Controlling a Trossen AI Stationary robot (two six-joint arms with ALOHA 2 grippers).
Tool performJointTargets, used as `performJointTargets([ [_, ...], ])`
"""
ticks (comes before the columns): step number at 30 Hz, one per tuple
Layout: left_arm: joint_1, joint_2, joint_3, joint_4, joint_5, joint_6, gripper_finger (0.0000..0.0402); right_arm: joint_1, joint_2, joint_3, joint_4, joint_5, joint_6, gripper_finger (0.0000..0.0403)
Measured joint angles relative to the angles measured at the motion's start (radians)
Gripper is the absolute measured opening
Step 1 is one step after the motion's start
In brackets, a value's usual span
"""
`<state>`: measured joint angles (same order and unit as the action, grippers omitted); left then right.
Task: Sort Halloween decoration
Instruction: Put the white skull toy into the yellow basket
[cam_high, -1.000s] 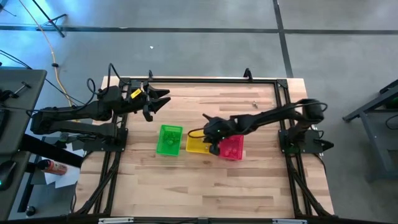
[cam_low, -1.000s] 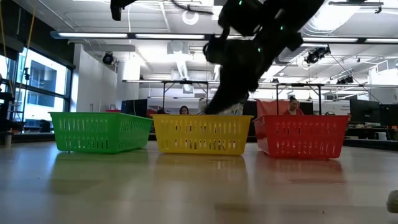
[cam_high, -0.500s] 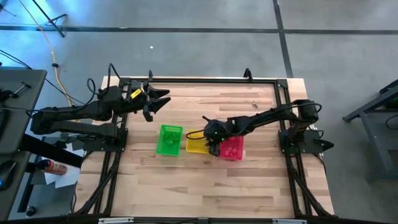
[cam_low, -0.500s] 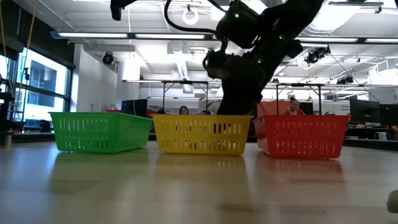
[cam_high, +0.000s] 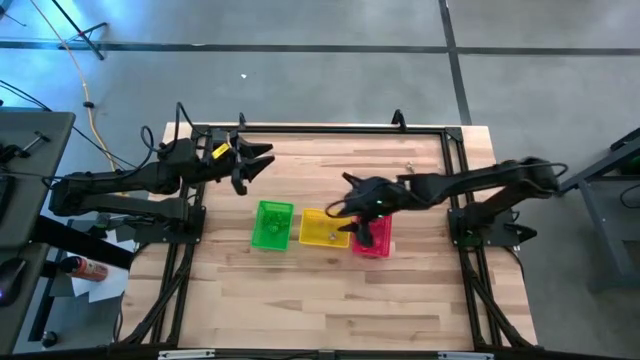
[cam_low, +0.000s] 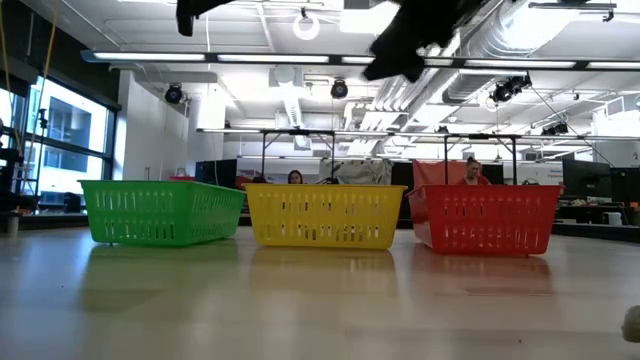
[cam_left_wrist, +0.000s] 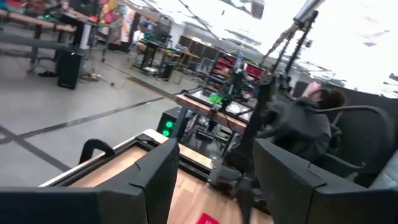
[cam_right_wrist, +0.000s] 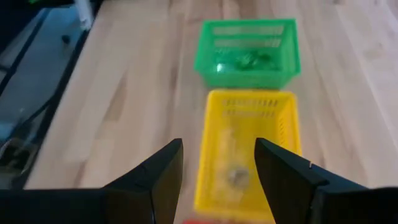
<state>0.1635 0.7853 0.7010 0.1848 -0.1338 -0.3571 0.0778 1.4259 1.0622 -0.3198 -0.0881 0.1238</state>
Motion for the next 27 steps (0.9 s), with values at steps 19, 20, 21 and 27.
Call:
performJointTargets([
  [19,0.001,0.000,0.000,-0.009,-0.029,0.026,0.0197,0.508,0.199,0.168,-0.228,0.264,0.417,0.0194],
  [20,0.001,0.000,0.000,-0.012,-0.024,0.045,0.0197,0.520,0.242,0.203,-0.261,0.264,0.437,0.0194],
  [21,0.000,0.000,0.000,-0.017,-0.023,0.058,0.0197,0.531,0.288,0.239,-0.292,0.265,0.452,0.0194],
  [27,0.000,0.000,0.000,-0.080,-0.022,0.080,0.0197,0.578,0.529,0.425,-0.375,0.210,0.506,0.0194],
])
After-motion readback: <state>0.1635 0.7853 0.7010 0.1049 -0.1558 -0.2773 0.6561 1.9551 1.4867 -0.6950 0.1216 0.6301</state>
